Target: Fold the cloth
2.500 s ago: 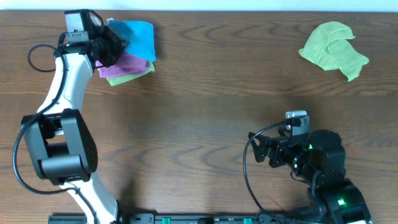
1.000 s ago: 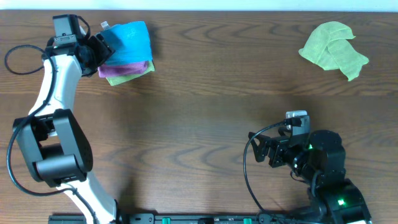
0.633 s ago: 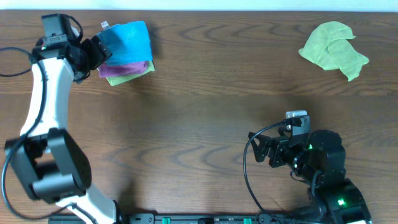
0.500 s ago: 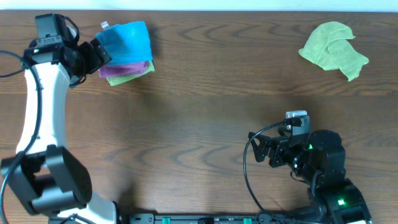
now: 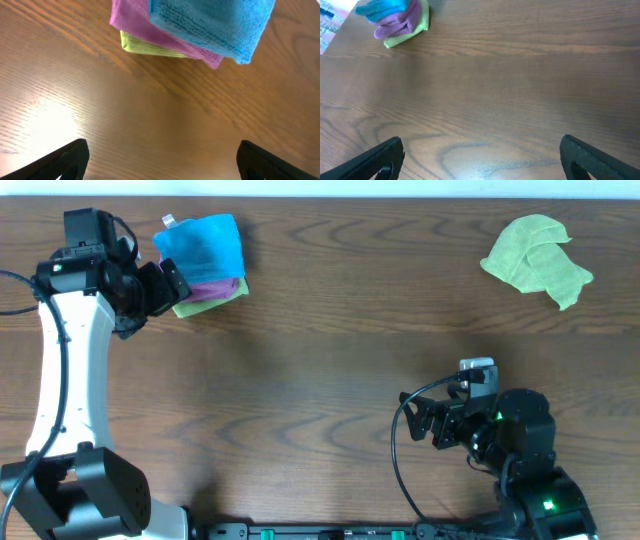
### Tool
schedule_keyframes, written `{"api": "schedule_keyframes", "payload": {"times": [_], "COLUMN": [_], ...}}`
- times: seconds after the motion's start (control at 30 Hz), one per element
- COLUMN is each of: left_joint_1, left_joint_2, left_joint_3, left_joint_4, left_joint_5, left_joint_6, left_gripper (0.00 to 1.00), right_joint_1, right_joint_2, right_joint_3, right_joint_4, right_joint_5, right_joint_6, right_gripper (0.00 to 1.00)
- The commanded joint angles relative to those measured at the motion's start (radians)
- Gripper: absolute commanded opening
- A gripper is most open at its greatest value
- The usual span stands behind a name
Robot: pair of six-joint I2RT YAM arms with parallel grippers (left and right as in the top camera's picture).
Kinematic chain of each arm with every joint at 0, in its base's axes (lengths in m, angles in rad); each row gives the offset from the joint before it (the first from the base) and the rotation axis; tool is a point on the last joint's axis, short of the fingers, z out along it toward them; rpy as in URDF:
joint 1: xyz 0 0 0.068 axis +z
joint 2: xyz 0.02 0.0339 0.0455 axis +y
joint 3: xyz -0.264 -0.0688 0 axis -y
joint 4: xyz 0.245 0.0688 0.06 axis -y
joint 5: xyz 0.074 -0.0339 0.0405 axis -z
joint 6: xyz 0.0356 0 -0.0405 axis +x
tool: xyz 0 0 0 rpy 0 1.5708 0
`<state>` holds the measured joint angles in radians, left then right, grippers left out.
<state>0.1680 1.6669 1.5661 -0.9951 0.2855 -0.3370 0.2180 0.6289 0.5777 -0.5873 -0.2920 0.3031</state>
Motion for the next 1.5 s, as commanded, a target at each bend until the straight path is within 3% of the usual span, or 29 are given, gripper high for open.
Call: {"api": "schedule_keyframes", "payload": {"times": [0.0, 0.3, 0.5, 0.9, 1.13, 1.47], "left_joint_1": [0.002, -0.020, -0.020, -0.022, -0.072, -0.085], "left_joint_2": [-0.016, -0.053, -0.153, -0.735, -1.082, -1.406], "left_joint_3": [0.021, 0.018, -0.044, -0.763, -1.035, -1.237], "left_joint_4": [-0.021, -0.195, -0.190, 0.243, 0.351, 0.364], "left_joint_5": [0.018, -0.009, -0.038, -0.032, -0.032, -0.035], "left_joint_6": [-0.014, 0.159, 0.188, 0.189, 0.317, 0.455], "left_gripper": [0.96, 0.95, 0.96, 0.95, 0.95, 0.96], "right_joint_1": [-0.011, -0.011, -0.011, -0.011, -0.011, -0.011], "right_joint_2": [-0.002, -0.002, -0.002, -0.002, -0.002, -0.002], "right_joint_3": [-0.003, -0.003, -0.003, -0.003, -0.003, -0.003], "right_joint_4": [-0.001, -0.001, -0.001, -0.001, -0.001, -0.001], "right_joint_5": [-0.003, -0.003, -0.003, -0.003, -0.003, -0.003], "right_joint_6": [0.007, 0.007, 0.007, 0.007, 0.007, 0.007], "right_gripper": [0.99, 0.99, 0.99, 0.99, 0.99, 0.99]}}
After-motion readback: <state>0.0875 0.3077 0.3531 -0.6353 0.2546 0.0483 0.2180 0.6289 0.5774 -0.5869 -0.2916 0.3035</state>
